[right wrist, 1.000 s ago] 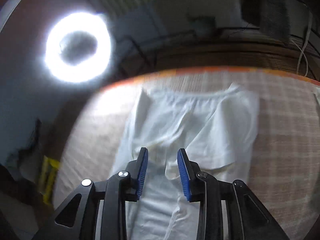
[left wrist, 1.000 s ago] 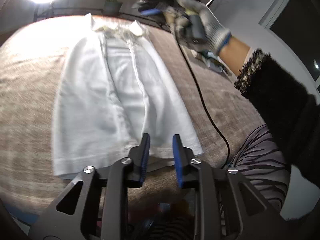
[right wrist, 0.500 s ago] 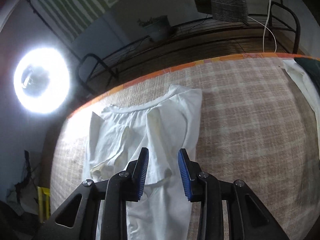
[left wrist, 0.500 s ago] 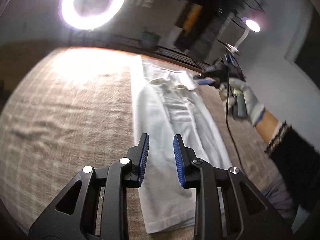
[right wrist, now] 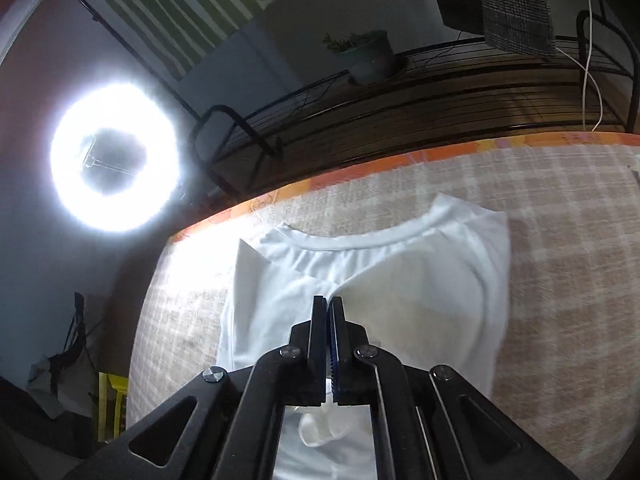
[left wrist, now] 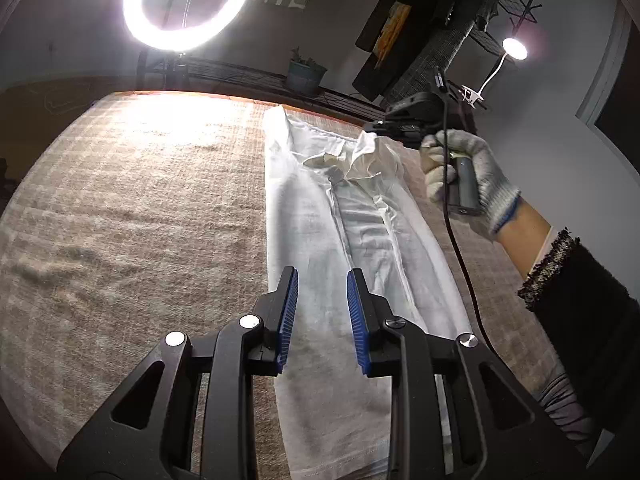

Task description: Fold small clothes

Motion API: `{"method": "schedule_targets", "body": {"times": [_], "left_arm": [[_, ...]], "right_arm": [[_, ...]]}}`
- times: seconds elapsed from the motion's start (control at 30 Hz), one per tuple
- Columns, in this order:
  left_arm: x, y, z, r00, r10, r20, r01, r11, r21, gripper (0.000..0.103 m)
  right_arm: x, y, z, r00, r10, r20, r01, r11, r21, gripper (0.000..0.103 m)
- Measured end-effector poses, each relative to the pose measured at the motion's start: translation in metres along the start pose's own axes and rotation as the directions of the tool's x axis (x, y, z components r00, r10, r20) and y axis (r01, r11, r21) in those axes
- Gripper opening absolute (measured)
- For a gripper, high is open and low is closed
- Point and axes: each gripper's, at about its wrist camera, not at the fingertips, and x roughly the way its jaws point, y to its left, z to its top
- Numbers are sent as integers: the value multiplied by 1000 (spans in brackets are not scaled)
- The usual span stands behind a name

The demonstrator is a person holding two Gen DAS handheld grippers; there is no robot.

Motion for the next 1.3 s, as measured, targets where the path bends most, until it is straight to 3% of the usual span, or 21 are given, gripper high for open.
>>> {"method": "schedule_targets", "body": {"times": [0.33, 0.4, 0.43, 0.5, 0.53, 0.6, 0.67, 0.8, 0.9, 1.03, 1.17, 1.3], "left_arm": [[3, 3, 7, 1000, 29, 3, -29, 1000, 0, 25], [3, 5, 8, 999, 35, 5, -35, 999, -8, 25], [2, 6, 8, 999, 37, 5, -37, 999, -10, 25], [1, 9, 9, 999, 44, 7, -43, 999, -7, 25], [1, 9, 8, 999, 47, 4, -47, 999, -4, 25], [0, 11, 5, 999, 47, -15, -47, 999, 1, 26], [-2, 13, -1, 999, 38, -31, -38, 999, -5, 34], [-11, 19, -15, 998, 27, -54, -27, 1000, -10, 35], [-17, 24, -31, 996, 49, -74, -51, 999, -17, 38], [-17, 33, -57, 989, 24, -147, -37, 996, -83, 39], [-15, 35, -82, 978, 13, -206, -40, 991, -131, 39], [-14, 37, -100, 971, -13, -238, -35, 980, -195, 39]], "right_arm": [[70, 14, -4, 997, -36, -74, 36, 999, -1, 0], [71, 13, -4, 997, -4, -74, 4, 1000, 1, 5], [67, 12, -4, 996, 51, -72, -50, 999, 21, 14], [53, 9, 1, 984, 168, -56, -163, 984, 75, 27], [34, 8, 4, 975, 223, -14, -221, 971, 88, 28], [-3, 12, 7, 974, 222, 42, -225, 972, 71, 28], [-36, 14, 5, 974, 216, 68, -220, 974, 55, 28], [-107, 17, -19, 984, 152, 88, -153, 988, -1, 28], [-155, 9, -67, 989, 121, 80, -119, 992, -28, 30], [-188, 9, -177, 998, 52, 20, -49, 991, -122, 30], [-182, 29, -279, 998, -19, -68, 0, 964, -266, 32], [-163, 69, -350, 992, -77, -104, 24, 900, -436, 49]]}}
